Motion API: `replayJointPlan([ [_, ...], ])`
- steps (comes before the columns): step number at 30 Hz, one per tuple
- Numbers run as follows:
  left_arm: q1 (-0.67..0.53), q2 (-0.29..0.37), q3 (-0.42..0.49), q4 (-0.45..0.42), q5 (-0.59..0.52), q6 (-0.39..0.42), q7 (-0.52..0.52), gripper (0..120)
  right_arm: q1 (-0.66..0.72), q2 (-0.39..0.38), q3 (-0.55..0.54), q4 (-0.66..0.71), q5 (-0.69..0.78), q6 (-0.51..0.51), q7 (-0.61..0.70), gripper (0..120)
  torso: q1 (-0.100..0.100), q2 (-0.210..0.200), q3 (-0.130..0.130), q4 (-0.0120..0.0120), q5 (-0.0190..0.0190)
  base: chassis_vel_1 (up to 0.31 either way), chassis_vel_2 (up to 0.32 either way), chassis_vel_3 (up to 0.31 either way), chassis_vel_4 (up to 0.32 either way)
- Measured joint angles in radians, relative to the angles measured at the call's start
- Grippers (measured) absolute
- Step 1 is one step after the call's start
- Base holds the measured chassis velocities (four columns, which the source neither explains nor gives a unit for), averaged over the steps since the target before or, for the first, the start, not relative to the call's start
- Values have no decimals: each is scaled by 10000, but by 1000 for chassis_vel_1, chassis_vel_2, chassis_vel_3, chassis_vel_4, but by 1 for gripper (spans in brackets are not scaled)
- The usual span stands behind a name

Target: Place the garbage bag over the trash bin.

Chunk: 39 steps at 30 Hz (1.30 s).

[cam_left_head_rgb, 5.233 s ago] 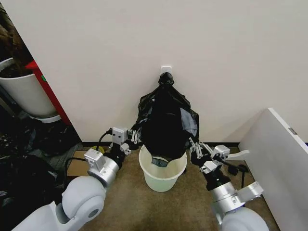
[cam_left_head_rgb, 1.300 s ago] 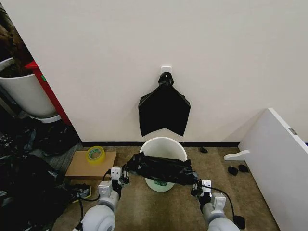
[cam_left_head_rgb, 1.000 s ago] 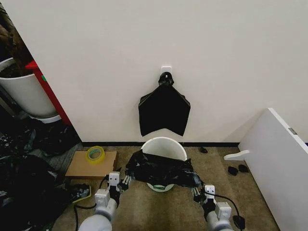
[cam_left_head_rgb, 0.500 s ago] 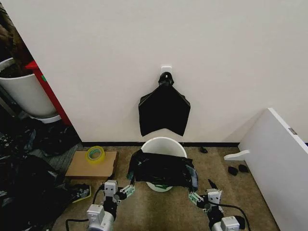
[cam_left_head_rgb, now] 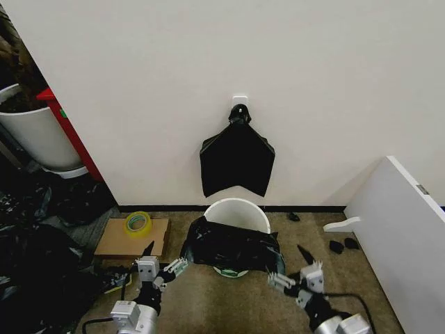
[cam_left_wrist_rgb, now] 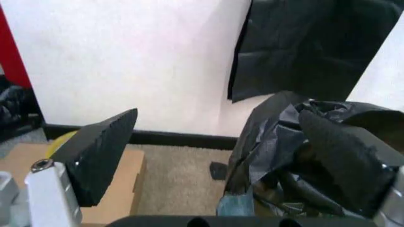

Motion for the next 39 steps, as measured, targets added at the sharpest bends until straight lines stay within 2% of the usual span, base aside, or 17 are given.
replayJointPlan([
  [2, 56, -61, -16, 3, 89, -78, 36, 100, 167, -192, 129, -6, 351, -251, -128, 100, 0, 0, 0, 1, 2, 0, 0, 0, 0],
  [3, 212, -213, -41, 57, 400, -370, 203, 100, 918, -997, 477, -280, 1466, -1193, -567, 100, 0, 0, -1, 2, 0, 0, 0, 0, 0],
  [5, 412, -438, -70, 170, 865, -717, 419, 100, 2240, -2157, 324, -1233, 2280, -1985, -1177, 100, 1, -1, 1, 0, 4, 0, 0, 0, 0],
  [6, 412, -438, -70, 170, 865, -717, 419, 100, 2240, -2157, 324, -1233, 2280, -1985, -1177, 100, 1, -1, 1, 0, 4, 0, 0, 0, 0],
  [8, 616, -589, -117, 248, 1324, -998, 598, 100, 3652, -2965, -253, -2119, 2996, -2509, -1559, 100, 1, 0, 2, 3, -2, 0, 0, 0, 0],
  [9, 616, -589, -117, 248, 1324, -998, 598, 100, 3652, -2965, -253, -2119, 2996, -2509, -1559, 100, 1, 0, 2, 3, -2, 0, 0, 0, 0],
  [12, 871, -748, -402, 270, 1933, -1407, 838, 100, 5806, -3530, -1818, -3270, 3808, -2864, -1698, 100, 2, -1, 3, 4, 2, 0, 0, 0, 0],
  [15, 943, -786, -476, 271, 2022, -1511, 913, 100, 6332, -3600, -2269, -3549, 3924, -2942, -1734, 100, 2, -1, 2, 1, -3, 0, 0, 0, 0],
  [16, 1085, -877, -611, 295, 2172, -1720, 1045, 100, 7403, -3671, -3201, -4199, 4028, -3032, -1855, 100, 2, 0, 1, 2, 2, 0, 0, 0, 0],
  [18, 1300, -1033, -718, 373, 2479, -2101, 1224, 100, 8824, -3585, -4531, -5332, 3894, -3079, -2231, 100, 2, -1, 2, -3, -2, 0, 0, 0, 0],
  [19, 1300, -1033, -718, 373, 2479, -2101, 1224, 100, 8824, -3585, -4531, -5332, 3894, -3079, -2231, 100, 2, -1, 2, -3, -2, 0, 0, 0, 0],
  [23, 1566, -1245, -755, 382, 2823, -2450, 1342, 100, 10668, -3229, -6068, -6744, 3181, -3082, -2962, 100, 2, -1, 1, 2, -7, 0, 0, 0, 0],
  [25, 1864, -1419, -814, 379, 3077, -2666, 1361, 100, 11921, -2761, -7201, -7976, 2739, -3032, -3503, 100, 2, -1, 1, 3, -2, 0, 0, 0, 0],
  [27, 1945, -1455, -819, 379, 3120, -2699, 1362, 100, 12137, -2640, -7416, -8232, 2655, -2998, -3609, 100, 2, -1, 1, 3, -3, 0, 0, 0, 0],
  [31, 2538, -1728, -804, 488, 3471, -3093, 1310, 100, 13407, -1710, -8597, -9829, 2275, -2896, -4242, 100, 2, -1, 1, 0, -6, 0, 0, 0, 0],
  [35, 2737, -1812, -760, 567, 3551, -3265, 1247, 100, 13868, -1252, -9009, -10465, 2033, -2851, -4399, 100, 2, -1, 0, 3, -2, 0, 0, 0, 0],
  [39, 2817, -1846, -741, 645, 3636, -3432, 1168, 100, 14203, -805, -9216, -11092, 1714, -2711, -4549, 87, 2, -1, 0, 2, -2, 0, 0, 0, 0],
])
